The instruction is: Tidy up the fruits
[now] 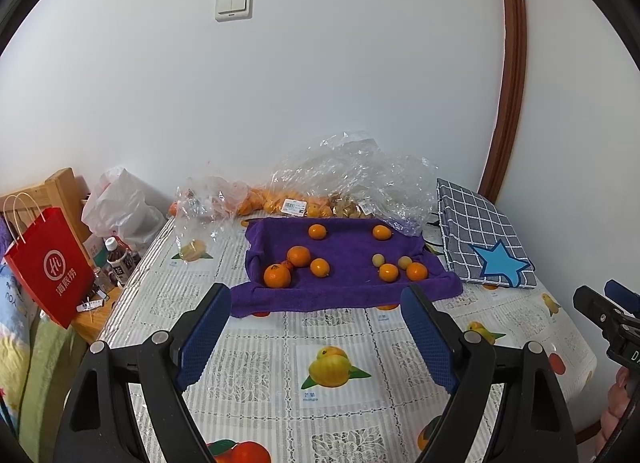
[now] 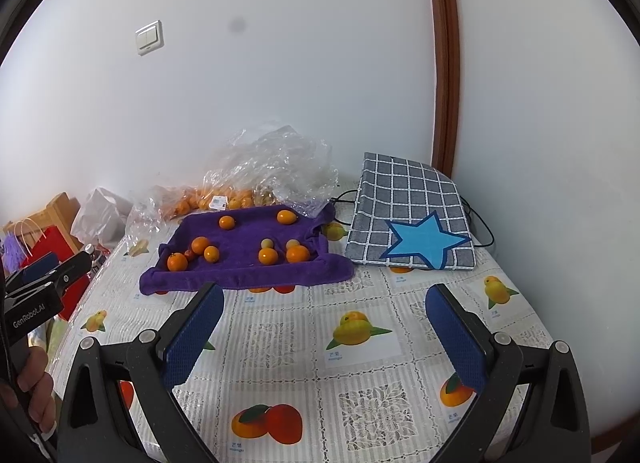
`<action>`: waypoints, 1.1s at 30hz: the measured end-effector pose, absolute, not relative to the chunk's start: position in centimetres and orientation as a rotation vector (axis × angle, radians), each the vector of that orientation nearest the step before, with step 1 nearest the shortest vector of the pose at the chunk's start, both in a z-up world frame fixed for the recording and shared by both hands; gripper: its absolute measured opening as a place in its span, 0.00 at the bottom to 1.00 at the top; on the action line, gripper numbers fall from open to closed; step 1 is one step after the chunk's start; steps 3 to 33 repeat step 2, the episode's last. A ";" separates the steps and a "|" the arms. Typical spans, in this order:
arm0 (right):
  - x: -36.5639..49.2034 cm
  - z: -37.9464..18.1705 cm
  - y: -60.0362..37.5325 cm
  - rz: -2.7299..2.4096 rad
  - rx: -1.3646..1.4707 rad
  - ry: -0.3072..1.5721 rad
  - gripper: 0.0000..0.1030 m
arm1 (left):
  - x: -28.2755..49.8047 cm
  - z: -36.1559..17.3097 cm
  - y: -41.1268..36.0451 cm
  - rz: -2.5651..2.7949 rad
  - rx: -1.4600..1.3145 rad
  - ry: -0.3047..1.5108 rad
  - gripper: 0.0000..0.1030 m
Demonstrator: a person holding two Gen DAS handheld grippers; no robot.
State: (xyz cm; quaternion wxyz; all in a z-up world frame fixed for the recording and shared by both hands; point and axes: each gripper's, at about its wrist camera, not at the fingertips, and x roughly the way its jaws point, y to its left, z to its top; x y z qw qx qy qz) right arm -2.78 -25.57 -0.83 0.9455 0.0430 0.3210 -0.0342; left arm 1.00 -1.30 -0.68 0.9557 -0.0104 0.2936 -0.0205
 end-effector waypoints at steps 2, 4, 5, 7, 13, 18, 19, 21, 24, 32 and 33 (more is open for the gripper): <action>-2.7 -0.9 -25.4 -0.070 0.085 0.656 0.97 | 1.0 -0.8 -1.3 -0.040 -0.027 0.591 0.84; -2.7 -0.9 -25.4 -0.070 0.085 0.656 0.97 | 1.0 -0.8 -1.3 -0.040 -0.027 0.591 0.84; -2.7 -0.9 -25.4 -0.070 0.085 0.656 0.97 | 1.0 -0.8 -1.3 -0.040 -0.027 0.591 0.84; -2.7 -0.9 -25.4 -0.070 0.085 0.656 0.97 | 1.0 -0.8 -1.3 -0.040 -0.027 0.591 0.84; -2.7 -0.9 -25.4 -0.070 0.085 0.656 0.97 | 1.0 -0.8 -1.3 -0.040 -0.027 0.591 0.84; -2.7 -0.9 -25.4 -0.070 0.085 0.656 0.97 | 1.0 -0.8 -1.3 -0.040 -0.027 0.591 0.84; -2.7 -0.9 -25.4 -0.070 0.085 0.656 0.97 | 1.0 -0.8 -1.3 -0.040 -0.027 0.591 0.84; -2.7 -0.9 -25.4 -0.070 0.085 0.656 0.97 | 1.0 -0.8 -1.3 -0.040 -0.027 0.591 0.84; -2.7 -0.9 -25.4 -0.070 0.085 0.656 0.97 | 1.0 -0.8 -1.3 -0.040 -0.027 0.591 0.84; -2.7 -0.9 -25.4 -0.070 0.085 0.656 0.97 | 1.0 -0.8 -1.3 -0.040 -0.027 0.591 0.84; -2.7 -0.9 -25.4 -0.070 0.085 0.656 0.97 | 1.0 -0.8 -1.3 -0.040 -0.027 0.591 0.84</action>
